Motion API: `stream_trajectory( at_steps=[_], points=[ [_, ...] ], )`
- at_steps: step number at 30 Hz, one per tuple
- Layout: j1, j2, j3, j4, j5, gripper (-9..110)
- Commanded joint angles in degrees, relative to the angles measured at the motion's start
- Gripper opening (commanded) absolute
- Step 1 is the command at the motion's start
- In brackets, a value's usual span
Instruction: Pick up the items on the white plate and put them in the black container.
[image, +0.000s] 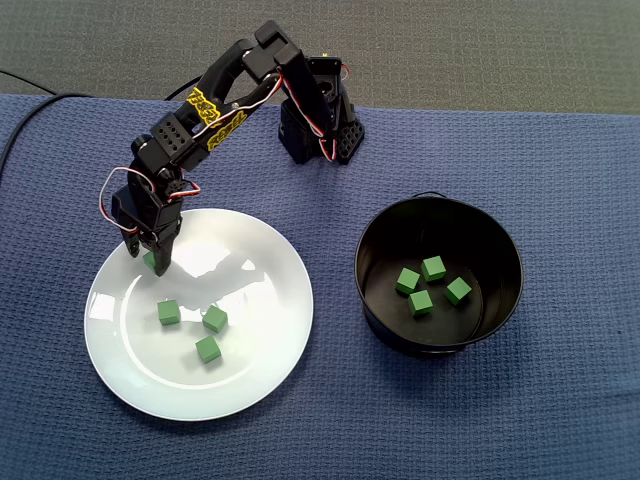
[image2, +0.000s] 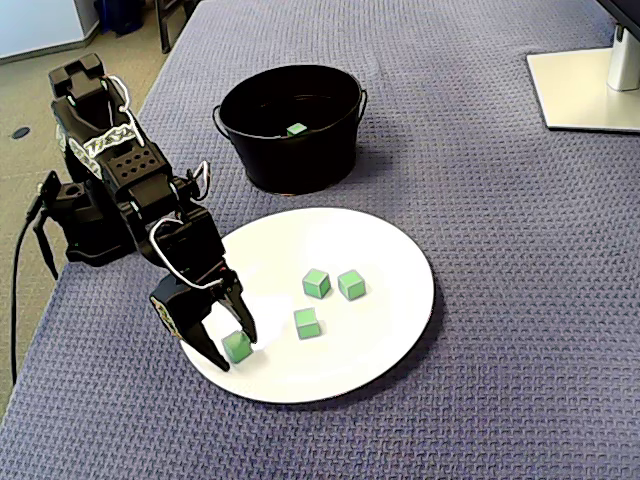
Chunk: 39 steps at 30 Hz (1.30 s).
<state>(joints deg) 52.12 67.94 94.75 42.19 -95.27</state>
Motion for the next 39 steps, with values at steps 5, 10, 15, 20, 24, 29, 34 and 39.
stream_trajectory(
  at_steps=[5, 10, 15, 20, 24, 29, 34, 39],
  points=[
    [1.7, 0.9, -1.2, 4.3, 0.4, 0],
    [1.9, 1.8, -20.9, 25.7, 9.0, 0],
    [1.8, 0.9, -38.6, 41.0, 16.6, 0],
    [-1.9, 4.1, -41.4, 42.2, 26.1, 0],
    [-7.7, 8.4, -45.6, 43.6, 36.9, 0],
    [-18.2, 16.8, -51.2, 47.8, 49.2, 0],
    [-35.7, 25.7, -54.8, 51.7, 61.5, 0],
    [-56.7, 32.8, -50.7, 52.6, 69.6, 0]
  ],
)
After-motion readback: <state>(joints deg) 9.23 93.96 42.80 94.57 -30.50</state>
